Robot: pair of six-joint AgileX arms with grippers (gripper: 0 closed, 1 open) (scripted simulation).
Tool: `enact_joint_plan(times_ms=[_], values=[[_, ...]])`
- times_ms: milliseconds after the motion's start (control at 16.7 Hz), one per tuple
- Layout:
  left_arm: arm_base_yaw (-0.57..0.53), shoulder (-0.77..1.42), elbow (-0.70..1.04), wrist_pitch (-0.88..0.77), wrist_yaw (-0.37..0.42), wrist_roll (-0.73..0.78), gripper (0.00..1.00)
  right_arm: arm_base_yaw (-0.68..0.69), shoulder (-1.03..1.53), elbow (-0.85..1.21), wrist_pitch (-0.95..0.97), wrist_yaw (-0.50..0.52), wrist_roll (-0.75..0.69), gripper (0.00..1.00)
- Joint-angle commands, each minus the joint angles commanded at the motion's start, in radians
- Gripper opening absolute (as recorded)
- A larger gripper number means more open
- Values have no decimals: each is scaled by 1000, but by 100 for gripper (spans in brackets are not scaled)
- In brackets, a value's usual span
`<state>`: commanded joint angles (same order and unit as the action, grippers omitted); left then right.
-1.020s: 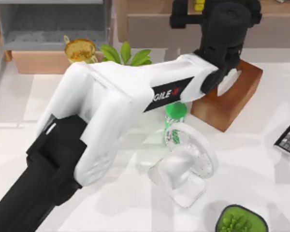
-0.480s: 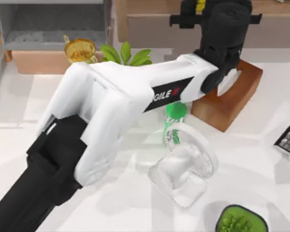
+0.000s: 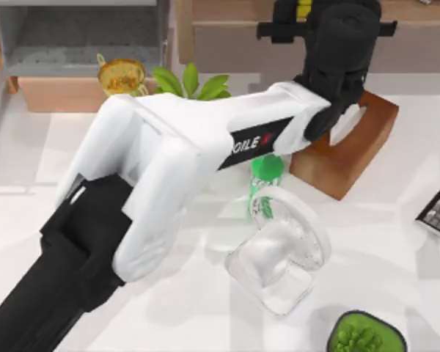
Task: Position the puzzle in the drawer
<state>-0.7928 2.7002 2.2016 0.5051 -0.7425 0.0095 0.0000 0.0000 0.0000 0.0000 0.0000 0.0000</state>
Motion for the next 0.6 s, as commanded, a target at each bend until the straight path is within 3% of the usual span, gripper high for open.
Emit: enact_joint_plan(times_ms=[600], values=[[-28,-35,35,65,-26,-21,0,0,0,0,0,0,0,100]])
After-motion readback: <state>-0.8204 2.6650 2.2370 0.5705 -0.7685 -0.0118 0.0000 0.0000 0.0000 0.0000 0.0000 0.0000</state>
